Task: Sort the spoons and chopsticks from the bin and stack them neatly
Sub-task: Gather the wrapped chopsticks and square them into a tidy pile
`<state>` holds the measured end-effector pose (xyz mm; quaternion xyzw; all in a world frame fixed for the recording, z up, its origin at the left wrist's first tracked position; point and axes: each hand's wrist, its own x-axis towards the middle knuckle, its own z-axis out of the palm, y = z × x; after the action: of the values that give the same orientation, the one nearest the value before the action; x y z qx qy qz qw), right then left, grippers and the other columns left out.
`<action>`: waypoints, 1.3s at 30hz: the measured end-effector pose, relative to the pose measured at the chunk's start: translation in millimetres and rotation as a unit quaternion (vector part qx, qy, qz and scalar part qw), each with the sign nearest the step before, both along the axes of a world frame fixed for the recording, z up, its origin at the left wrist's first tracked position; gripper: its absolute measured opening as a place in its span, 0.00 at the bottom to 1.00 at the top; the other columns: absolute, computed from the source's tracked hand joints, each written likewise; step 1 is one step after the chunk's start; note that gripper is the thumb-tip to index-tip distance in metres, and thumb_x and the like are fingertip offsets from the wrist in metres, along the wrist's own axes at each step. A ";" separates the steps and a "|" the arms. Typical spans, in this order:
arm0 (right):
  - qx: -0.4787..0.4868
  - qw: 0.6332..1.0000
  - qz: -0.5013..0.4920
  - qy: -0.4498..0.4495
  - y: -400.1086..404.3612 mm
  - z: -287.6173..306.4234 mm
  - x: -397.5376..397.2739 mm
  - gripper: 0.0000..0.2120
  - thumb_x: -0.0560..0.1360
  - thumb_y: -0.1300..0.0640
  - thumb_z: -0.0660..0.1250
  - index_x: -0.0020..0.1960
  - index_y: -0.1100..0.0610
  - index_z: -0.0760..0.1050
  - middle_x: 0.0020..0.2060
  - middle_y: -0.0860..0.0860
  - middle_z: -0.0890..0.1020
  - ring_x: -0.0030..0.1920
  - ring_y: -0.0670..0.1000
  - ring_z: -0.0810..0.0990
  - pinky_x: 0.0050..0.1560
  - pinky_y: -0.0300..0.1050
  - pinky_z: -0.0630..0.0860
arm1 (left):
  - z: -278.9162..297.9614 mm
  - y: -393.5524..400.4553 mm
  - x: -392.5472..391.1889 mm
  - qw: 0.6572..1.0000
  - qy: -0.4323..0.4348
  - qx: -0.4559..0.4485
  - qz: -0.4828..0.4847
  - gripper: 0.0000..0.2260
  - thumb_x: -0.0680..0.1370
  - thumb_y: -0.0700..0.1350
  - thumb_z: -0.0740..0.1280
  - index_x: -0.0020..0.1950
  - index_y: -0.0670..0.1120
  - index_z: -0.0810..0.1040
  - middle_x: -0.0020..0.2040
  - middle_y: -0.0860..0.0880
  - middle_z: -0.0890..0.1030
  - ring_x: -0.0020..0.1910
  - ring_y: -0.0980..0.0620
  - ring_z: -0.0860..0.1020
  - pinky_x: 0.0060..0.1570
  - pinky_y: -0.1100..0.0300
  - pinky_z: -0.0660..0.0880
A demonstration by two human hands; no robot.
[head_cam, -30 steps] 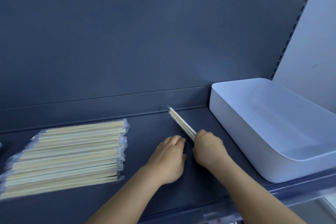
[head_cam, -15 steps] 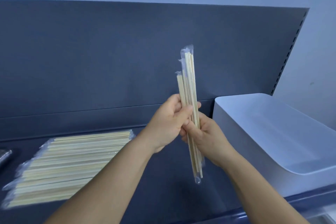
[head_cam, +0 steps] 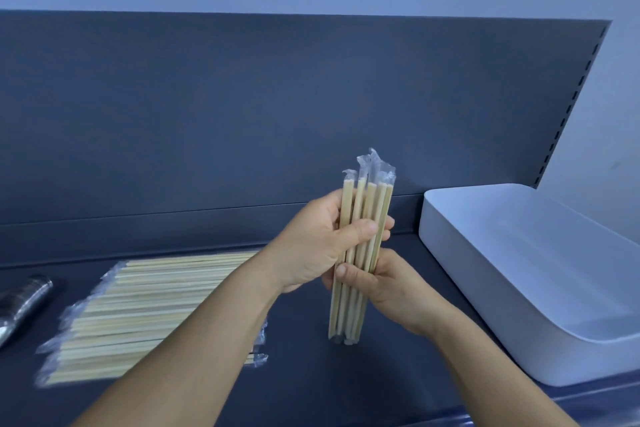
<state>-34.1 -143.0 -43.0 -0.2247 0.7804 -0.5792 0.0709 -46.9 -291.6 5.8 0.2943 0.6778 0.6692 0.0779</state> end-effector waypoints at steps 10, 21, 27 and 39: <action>-0.093 0.993 0.040 -0.068 -5.6 -24.9 1.7 0.07 0.78 0.61 0.63 0.53 0.63 0.76 0.44 0.52 0.83 0.50 0.49 0.80 0.54 0.41 0.74 | -9.0 -6.5 6.0 0.999 0.020 0.002 0.043 0.07 0.79 0.43 0.60 0.54 0.48 0.75 0.44 0.54 0.83 0.48 0.54 0.82 0.50 0.61 0.77; -0.055 0.993 0.085 -0.053 -31.2 -15.2 0.0 0.06 0.78 0.61 0.63 0.48 0.56 0.79 0.36 0.48 0.83 0.40 0.44 0.80 0.44 0.33 0.75 | 4.8 -46.4 42.7 0.974 0.022 -0.023 0.225 0.10 0.81 0.39 0.59 0.61 0.48 0.71 0.54 0.50 0.82 0.56 0.52 0.80 0.58 0.54 0.76; 0.202 0.977 0.002 0.064 -72.8 -12.8 4.3 0.07 0.76 0.58 0.62 0.40 0.53 0.74 0.30 0.47 0.78 0.30 0.45 0.72 0.33 0.37 0.69 | -12.1 -118.7 69.6 0.843 0.126 -0.237 0.467 0.45 0.73 0.47 0.72 0.77 0.52 0.41 0.75 0.53 0.57 0.74 0.57 0.56 0.71 0.58 0.54; 0.434 0.856 -0.072 0.271 -204.8 -24.8 10.2 0.06 0.75 0.64 0.60 0.45 0.53 0.70 0.40 0.50 0.80 0.41 0.56 0.77 0.39 0.46 0.71 | -70.2 -229.2 59.3 0.663 0.275 -0.628 0.302 0.21 0.74 0.33 0.63 0.63 0.51 0.71 0.51 0.53 0.75 0.55 0.51 0.72 0.60 0.61 0.61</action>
<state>-23.9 -347.8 -67.9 -0.2621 0.9550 -0.1013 -0.0949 12.4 -520.8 -64.4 0.1256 0.9796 -0.0397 -0.1518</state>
